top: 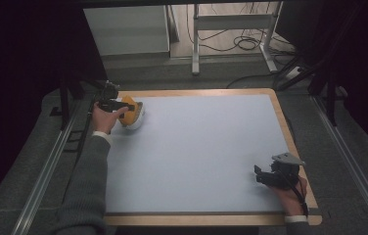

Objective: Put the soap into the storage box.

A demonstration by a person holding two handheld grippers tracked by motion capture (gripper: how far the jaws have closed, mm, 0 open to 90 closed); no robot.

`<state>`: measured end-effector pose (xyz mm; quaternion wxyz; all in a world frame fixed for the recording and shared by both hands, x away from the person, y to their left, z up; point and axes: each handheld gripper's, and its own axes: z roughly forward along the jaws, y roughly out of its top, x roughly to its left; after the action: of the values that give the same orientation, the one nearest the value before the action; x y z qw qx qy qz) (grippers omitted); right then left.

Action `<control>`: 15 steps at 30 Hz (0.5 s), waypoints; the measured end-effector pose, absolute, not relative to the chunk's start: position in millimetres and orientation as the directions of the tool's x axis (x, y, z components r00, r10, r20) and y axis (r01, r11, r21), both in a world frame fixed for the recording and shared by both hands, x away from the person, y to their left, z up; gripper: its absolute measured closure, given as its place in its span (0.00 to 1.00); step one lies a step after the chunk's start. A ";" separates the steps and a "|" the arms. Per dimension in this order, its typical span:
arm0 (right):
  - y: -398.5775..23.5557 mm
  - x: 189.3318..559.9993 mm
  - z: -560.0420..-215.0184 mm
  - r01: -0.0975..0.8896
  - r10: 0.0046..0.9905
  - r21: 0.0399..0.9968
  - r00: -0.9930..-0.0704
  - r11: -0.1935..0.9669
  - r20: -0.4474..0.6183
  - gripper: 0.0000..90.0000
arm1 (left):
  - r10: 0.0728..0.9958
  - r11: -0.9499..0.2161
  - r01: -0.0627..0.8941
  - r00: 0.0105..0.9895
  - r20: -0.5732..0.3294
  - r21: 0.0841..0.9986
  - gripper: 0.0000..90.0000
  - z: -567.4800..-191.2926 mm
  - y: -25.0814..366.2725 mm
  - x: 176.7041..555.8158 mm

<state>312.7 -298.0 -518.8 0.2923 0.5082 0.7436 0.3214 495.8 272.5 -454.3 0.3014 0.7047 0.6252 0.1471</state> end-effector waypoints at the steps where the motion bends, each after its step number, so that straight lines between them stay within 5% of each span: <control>1: -297.9 312.4 -518.6 0.568 0.943 0.774 -0.314 0.278 -0.108 0.07 | 0.970 -0.033 0.789 0.173 -0.170 0.614 0.26 -453.3 273.1 494.1; 15: -297.9 311.4 -517.9 0.567 0.944 0.776 -0.313 0.275 -0.106 0.07 | 0.942 -0.104 0.734 0.289 -0.170 0.671 0.25 -439.8 273.5 451.0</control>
<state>311.4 -297.9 -517.9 0.2918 0.5084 0.7432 0.3225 451.0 273.5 -439.8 0.3402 0.7272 0.5763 0.1528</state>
